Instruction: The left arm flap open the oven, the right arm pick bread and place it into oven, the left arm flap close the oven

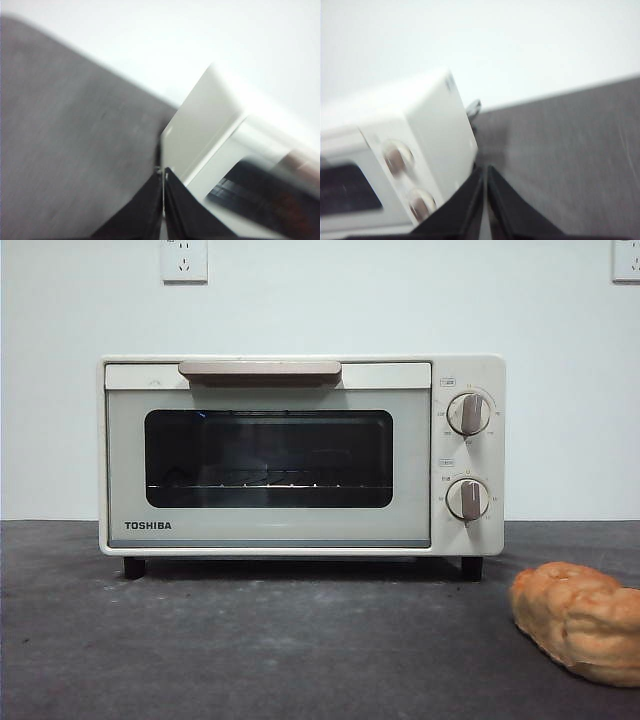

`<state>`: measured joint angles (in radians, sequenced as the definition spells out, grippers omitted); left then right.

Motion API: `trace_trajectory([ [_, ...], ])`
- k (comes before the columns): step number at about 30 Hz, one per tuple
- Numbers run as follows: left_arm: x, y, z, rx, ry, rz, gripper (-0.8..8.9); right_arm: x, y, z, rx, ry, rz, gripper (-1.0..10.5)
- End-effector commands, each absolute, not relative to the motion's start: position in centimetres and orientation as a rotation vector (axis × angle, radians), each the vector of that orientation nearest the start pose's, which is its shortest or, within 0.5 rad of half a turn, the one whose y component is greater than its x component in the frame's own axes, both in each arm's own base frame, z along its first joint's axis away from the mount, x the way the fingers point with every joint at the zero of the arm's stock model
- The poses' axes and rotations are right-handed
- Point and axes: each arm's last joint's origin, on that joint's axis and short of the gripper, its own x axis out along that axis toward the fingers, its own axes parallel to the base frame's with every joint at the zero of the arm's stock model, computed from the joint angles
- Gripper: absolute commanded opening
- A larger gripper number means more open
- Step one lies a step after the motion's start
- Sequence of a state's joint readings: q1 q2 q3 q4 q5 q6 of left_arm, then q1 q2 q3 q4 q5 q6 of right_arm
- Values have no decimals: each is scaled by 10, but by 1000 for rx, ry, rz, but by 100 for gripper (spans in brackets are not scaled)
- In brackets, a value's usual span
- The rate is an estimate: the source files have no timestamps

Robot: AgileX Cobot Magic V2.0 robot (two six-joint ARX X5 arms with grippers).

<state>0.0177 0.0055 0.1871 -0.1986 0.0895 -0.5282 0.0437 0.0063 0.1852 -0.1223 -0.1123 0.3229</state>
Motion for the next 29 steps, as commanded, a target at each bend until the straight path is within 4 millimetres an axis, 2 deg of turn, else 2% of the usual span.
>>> trace_trajectory([
  [1, 76, -1, 229, -535, -17, -85, 11, 77, 7, 230, 328, -64, 168, 8],
  [9, 65, -3, 279, -373, 45, -118, 11, 66, 6, 277, 263, -13, 165, 8],
  [18, 83, -7, 312, -204, 273, -248, 11, 77, 10, 321, 124, 282, 246, 8],
  [23, 100, -10, 323, -149, 408, -352, 10, 88, 11, 333, 83, 488, 295, 8],
  [29, 113, -15, 328, -131, 560, -462, 10, 98, 14, 335, 78, 675, 370, 8],
])
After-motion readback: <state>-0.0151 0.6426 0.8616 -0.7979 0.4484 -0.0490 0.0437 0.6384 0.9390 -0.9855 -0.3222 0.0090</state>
